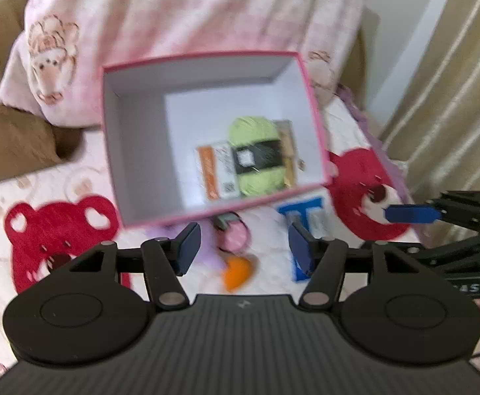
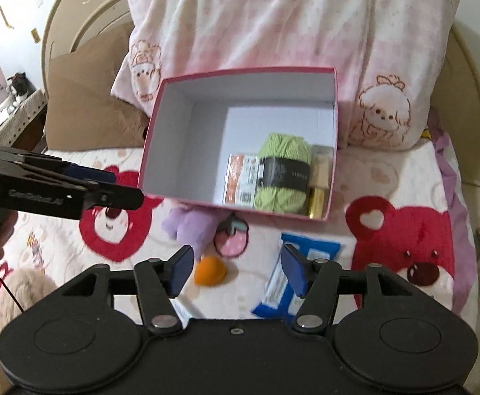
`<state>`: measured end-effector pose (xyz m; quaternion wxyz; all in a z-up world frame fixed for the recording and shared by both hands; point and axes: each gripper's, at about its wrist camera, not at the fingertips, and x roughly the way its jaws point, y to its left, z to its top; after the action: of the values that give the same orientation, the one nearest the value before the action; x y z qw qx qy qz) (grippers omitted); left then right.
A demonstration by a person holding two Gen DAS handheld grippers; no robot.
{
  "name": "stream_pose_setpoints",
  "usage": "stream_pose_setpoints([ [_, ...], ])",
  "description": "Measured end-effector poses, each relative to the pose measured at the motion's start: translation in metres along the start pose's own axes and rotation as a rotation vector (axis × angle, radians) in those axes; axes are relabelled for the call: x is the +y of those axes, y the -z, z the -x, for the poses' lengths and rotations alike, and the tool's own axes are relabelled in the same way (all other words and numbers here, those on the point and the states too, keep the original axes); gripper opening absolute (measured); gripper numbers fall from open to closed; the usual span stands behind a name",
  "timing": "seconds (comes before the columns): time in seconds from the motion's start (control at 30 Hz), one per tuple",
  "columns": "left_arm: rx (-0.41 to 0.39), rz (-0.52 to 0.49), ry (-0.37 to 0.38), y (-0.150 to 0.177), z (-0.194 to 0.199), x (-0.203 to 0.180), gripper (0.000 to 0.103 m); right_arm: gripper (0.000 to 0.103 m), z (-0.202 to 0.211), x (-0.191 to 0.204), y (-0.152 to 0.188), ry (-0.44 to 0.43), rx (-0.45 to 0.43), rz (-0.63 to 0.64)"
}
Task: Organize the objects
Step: 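Withdraw the left gripper from the box toward the blue packet, then lower the left gripper onto the blue wrapped packet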
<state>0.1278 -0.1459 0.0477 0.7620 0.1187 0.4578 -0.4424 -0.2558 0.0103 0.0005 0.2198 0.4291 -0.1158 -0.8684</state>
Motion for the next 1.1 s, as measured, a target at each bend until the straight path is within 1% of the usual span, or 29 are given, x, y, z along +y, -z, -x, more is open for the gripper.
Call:
stream_pose_setpoints([
  [0.07, -0.007, 0.032, 0.021, 0.009, 0.006, -0.006, 0.059, 0.071, 0.006, 0.000, 0.008, 0.003, 0.015, 0.008],
  [0.1, -0.015, 0.048, 0.024, 0.014, 0.007, -0.008, 0.059, 0.072, 0.009, -0.001, 0.014, -0.003, 0.022, 0.013],
  [0.2, -0.006, 0.071, 0.016, 0.030, 0.006, -0.012, 0.059, 0.075, 0.019, -0.005, 0.029, -0.014, 0.037, 0.023],
  [0.3, -0.008, 0.093, 0.050, 0.046, 0.003, -0.016, 0.061, 0.081, 0.025, -0.011, 0.044, -0.018, 0.052, 0.027],
  [0.33, -0.014, 0.108, 0.062, 0.052, 0.002, -0.016, 0.063, 0.083, 0.027, -0.013, 0.049, -0.020, 0.060, 0.029],
  [0.43, -0.045, 0.179, 0.077, 0.065, -0.002, -0.014, 0.075, 0.084, 0.029, -0.015, 0.060, -0.021, 0.066, 0.048],
  [0.47, -0.049, 0.187, 0.079, 0.068, -0.003, -0.014, 0.076, 0.084, 0.030, -0.015, 0.062, -0.023, 0.068, 0.056],
  [0.6, -0.040, 0.158, 0.060, 0.077, -0.014, -0.022, 0.080, 0.089, 0.029, -0.017, 0.068, -0.019, 0.081, 0.090],
  [0.67, -0.023, 0.148, 0.062, 0.080, -0.023, -0.025, 0.080, 0.090, 0.024, -0.016, 0.068, -0.014, 0.092, 0.112],
  [0.77, -0.017, 0.175, 0.106, 0.082, -0.041, -0.027, 0.079, 0.090, 0.008, -0.015, 0.064, -0.025, 0.120, 0.140],
  [0.83, -0.029, 0.187, 0.112, 0.083, -0.052, -0.028, 0.078, 0.090, -0.005, -0.012, 0.061, -0.033, 0.142, 0.162],
  [0.87, -0.034, 0.193, 0.127, 0.084, -0.058, -0.029, 0.078, 0.090, -0.013, -0.012, 0.060, -0.034, 0.156, 0.174],
  [0.97, -0.019, 0.229, 0.166, 0.086, -0.078, -0.027, 0.077, 0.090, -0.037, -0.011, 0.059, -0.020, 0.200, 0.199],
  [1.1, -0.001, 0.251, 0.152, 0.084, -0.104, -0.027, 0.075, 0.090, -0.068, -0.017, 0.060, -0.005, 0.254, 0.192],
])
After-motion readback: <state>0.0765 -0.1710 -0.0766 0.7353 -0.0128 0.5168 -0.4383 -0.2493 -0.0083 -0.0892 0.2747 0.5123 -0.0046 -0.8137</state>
